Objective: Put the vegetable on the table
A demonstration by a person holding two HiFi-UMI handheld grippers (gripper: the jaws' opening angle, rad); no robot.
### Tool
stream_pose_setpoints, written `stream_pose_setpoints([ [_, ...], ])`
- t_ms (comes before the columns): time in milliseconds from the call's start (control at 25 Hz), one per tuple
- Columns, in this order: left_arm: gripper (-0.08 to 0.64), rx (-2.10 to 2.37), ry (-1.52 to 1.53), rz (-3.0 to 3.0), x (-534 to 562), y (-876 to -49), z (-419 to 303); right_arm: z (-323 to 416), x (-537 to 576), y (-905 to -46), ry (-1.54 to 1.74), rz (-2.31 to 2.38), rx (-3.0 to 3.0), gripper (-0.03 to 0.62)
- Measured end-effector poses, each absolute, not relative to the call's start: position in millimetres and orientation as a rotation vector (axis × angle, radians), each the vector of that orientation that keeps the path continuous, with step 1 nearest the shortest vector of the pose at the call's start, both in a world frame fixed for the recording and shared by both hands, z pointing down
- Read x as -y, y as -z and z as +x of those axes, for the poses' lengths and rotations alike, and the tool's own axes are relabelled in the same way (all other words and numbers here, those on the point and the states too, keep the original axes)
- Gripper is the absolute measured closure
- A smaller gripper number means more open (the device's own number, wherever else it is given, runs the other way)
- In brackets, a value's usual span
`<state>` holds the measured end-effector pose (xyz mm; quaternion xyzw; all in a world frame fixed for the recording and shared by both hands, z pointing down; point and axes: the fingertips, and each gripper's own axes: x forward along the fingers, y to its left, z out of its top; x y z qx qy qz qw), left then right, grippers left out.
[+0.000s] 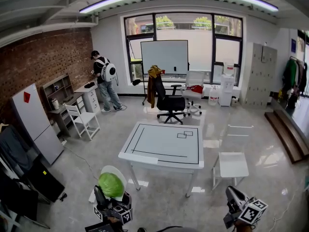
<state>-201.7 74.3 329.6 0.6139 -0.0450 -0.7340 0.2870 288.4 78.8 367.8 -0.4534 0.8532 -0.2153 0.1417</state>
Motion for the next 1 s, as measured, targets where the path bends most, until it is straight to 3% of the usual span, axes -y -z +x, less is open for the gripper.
stream_pose_setpoints([
  [600, 0.233, 0.075, 1.960, 1.622, -59, -331, -207, 287, -83, -362, 0.581, -1.370, -2.436, 0.583],
  [1000, 0.233, 0.042, 1.897, 1.626, -31, -323, -249, 239, -75, -368, 0.599, -1.405, -2.359, 0.583],
])
